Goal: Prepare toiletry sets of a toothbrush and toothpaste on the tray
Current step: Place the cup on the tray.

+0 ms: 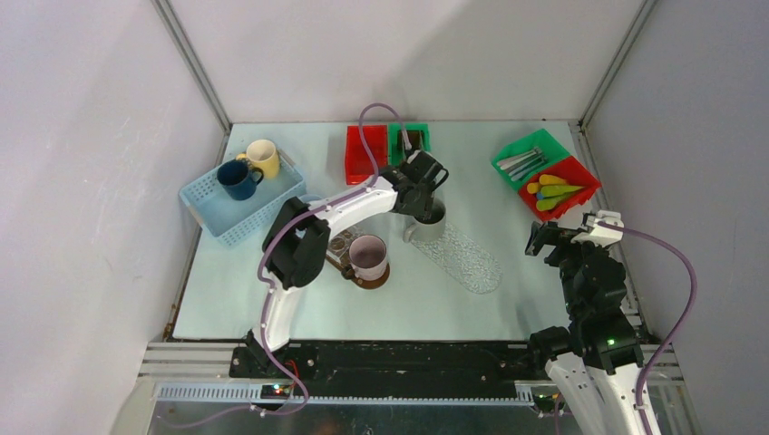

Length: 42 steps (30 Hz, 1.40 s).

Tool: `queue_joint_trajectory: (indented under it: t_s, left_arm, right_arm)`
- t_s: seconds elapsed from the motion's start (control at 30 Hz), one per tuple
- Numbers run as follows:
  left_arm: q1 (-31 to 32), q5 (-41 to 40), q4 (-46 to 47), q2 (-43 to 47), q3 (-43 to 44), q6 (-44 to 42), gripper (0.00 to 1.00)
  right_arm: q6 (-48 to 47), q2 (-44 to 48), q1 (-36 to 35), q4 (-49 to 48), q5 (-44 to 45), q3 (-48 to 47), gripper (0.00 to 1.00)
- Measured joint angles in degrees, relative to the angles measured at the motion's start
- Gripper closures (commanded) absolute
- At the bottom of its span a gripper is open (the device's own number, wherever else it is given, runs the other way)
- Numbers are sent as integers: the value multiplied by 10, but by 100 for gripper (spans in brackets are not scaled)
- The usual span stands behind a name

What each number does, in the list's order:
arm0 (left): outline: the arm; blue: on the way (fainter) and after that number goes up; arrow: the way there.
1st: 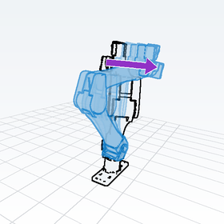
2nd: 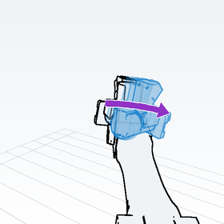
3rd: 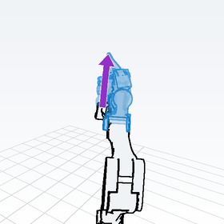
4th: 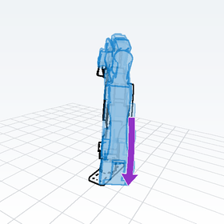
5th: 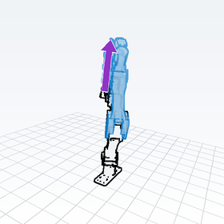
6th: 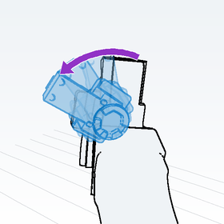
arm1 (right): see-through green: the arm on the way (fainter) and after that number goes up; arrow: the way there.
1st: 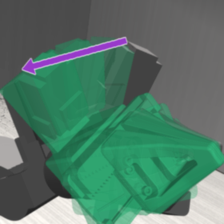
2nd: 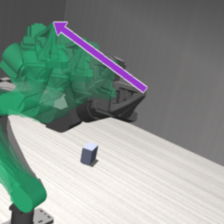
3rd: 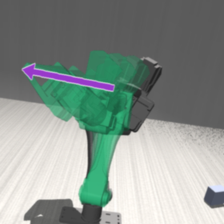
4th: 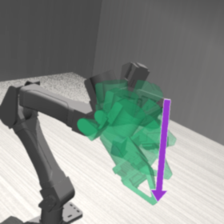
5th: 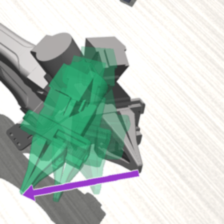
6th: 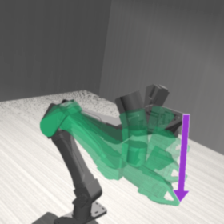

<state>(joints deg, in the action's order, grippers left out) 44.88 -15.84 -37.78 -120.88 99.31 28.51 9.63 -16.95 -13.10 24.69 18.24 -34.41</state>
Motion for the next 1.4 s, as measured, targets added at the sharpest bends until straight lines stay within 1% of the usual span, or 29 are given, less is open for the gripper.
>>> queue_joint_trajectory:
  t_s: [0.03, 0.07, 0.1, 0.13, 0.17, 0.23, 0.27, 0.33, 0.47, 0.57, 0.63, 0.77, 0.87, 1.07, 1.13, 1.23, 1.4]
  left_arm:
    - [0, 0, 0, 1, 0, -1, 24]
    - [0, 0, -1, 3, 0, -2, 21]
    - [0, 0, -3, 6, 1, -3, 15]
    - [-1, 0, -6, 9, 2, -5, 12]
    - [-2, 0, -9, 14, 5, -7, 7]
    - [-6, 1, -18, 32, 11, -10, 1]
    - [-9, 1, -23, 42, 14, -12, 1]
    - [-16, 2, -28, 68, 21, -16, 0]
    - [-56, 2, -33, 140, 27, -21, 0]
    - [-108, 1, -37, 192, 27, -21, 0]
    - [-154, -2, -39, 225, 26, -22, 0]
    - [-239, -10, -46, 267, 14, -28, 0]
    - [-295, -17, -52, 284, -6, -34, 0]
    - [-430, -19, -49, 289, -63, -34, 2]
    - [-482, -19, -44, 289, -85, -28, 3]
    - [-542, -18, -32, 288, -109, -9, 4]
    - [-591, -14, 4, 280, -148, 49, 8]
  right_arm:
    - [0, 0, 0, 0, 0, 0, 1]
    - [0, 0, 0, 0, 0, 0, 1]
    - [0, 0, 0, 0, 0, 0, 1]
    - [0, 0, 0, 0, 0, 0, 1]
    - [0, 0, 0, 0, 0, 0, 1]
    - [0, 0, 0, 0, 0, 0, 0]
    - [0, 0, 0, 0, 0, 0, 1]
    - [0, 0, 0, 0, 0, 0, 1]
    - [-1, 0, 0, 0, 0, 0, 1]
    - [-2, 0, 0, -1, 0, 1, 0]
    - [-2, 0, 0, -1, 0, 3, 1]
    - [-2, 0, 0, -1, 0, 5, 0]
    - [-3, 0, 0, -2, 0, 5, 1]
    - [-3, -5, 0, -2, 0, 6, 1]
    - [-4, -7, 0, -2, 0, 6, 1]
    - [-7, -12, 0, -2, 0, 6, 1]
    - [-7, -19, 0, -2, 0, 7, 1]
